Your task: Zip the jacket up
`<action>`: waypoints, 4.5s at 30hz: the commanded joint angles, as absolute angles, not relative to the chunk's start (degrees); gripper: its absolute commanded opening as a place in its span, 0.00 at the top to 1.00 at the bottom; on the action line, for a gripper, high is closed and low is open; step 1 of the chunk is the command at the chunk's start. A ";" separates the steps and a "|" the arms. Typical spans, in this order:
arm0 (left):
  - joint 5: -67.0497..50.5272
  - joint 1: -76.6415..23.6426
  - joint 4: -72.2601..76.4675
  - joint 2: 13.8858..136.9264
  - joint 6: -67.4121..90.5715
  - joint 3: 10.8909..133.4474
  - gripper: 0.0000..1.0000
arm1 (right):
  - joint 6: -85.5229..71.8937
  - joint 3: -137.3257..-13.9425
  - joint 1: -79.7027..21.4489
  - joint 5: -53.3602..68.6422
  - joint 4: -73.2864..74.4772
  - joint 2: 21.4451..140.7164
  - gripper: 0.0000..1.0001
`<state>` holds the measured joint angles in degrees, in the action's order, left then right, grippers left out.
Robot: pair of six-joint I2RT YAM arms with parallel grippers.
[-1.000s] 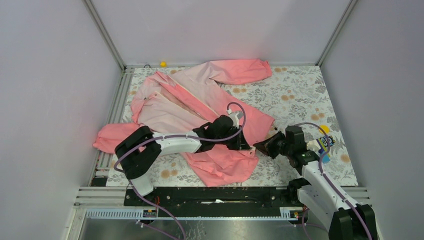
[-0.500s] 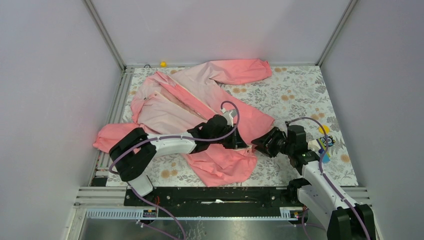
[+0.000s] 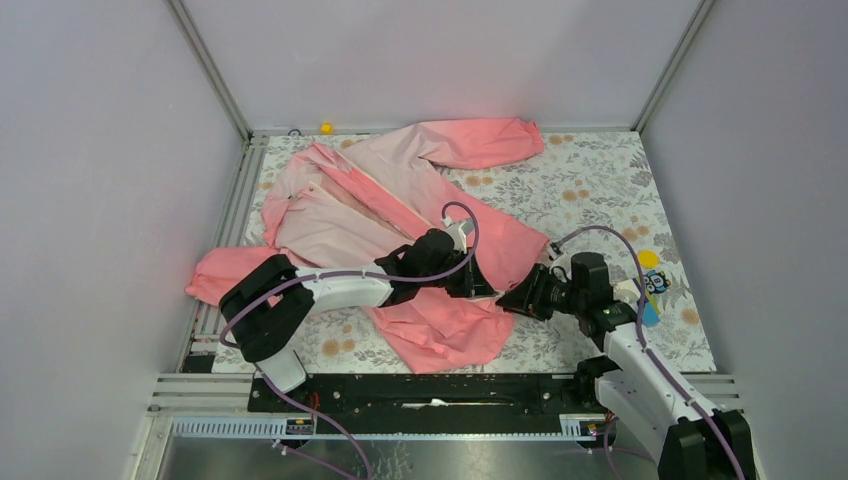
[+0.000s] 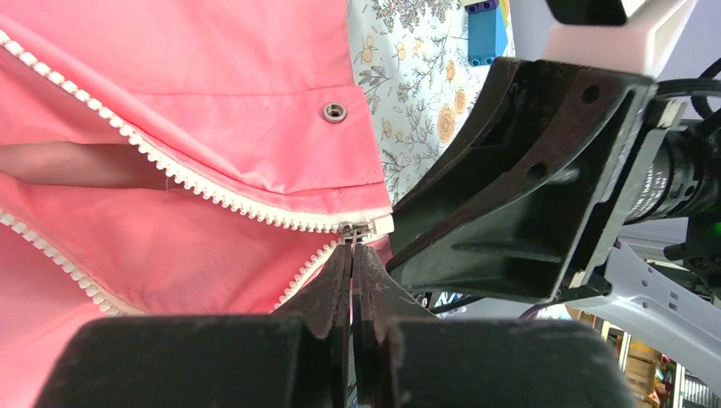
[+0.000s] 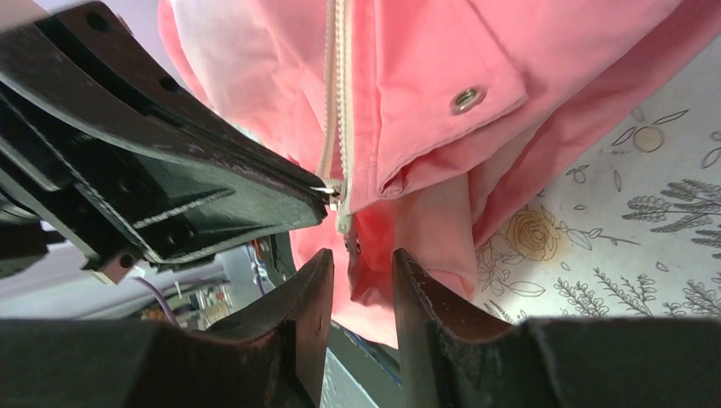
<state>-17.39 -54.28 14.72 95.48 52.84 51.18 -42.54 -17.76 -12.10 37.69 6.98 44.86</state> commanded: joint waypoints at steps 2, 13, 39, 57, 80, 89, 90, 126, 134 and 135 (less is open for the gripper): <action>-18.69 -54.25 17.33 95.74 53.01 52.99 1.00 | -39.02 -20.34 -16.12 37.64 5.16 48.07 0.62; -18.86 -54.92 17.14 96.48 53.06 53.26 1.00 | -38.93 -22.40 -18.88 32.31 2.87 51.44 0.73; -14.95 -54.64 18.00 96.14 53.35 50.39 1.00 | -35.46 -13.83 -9.75 34.35 2.58 39.40 1.00; -16.41 -55.46 16.59 95.60 54.18 52.50 1.00 | -33.88 -16.59 -9.91 36.29 3.07 41.36 0.81; -17.26 -55.68 15.29 96.68 54.41 53.87 1.00 | -34.21 -19.54 -17.11 29.59 -0.56 47.15 1.00; -12.85 -55.57 13.55 97.70 54.96 52.80 1.00 | -36.01 -19.08 -17.23 26.63 1.73 40.31 1.00; -11.83 -55.57 12.80 97.93 54.98 52.49 1.00 | -36.94 -18.96 -17.07 26.04 1.77 38.62 1.00; -9.63 -57.48 5.66 96.98 49.83 60.08 1.00 | -65.31 -10.21 -8.71 22.95 -7.31 20.61 1.00; -7.33 -53.48 9.26 86.90 51.51 49.34 1.00 | -55.53 -13.14 -8.53 16.95 7.42 16.33 1.00; -7.60 -53.08 9.35 86.32 51.46 48.75 1.00 | -56.17 -12.50 -8.53 18.15 6.00 15.75 1.00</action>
<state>-9.78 -55.96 10.70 91.35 51.72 52.23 -58.89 -9.67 -9.06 24.23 5.32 18.79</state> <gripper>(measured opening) 0.009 0.034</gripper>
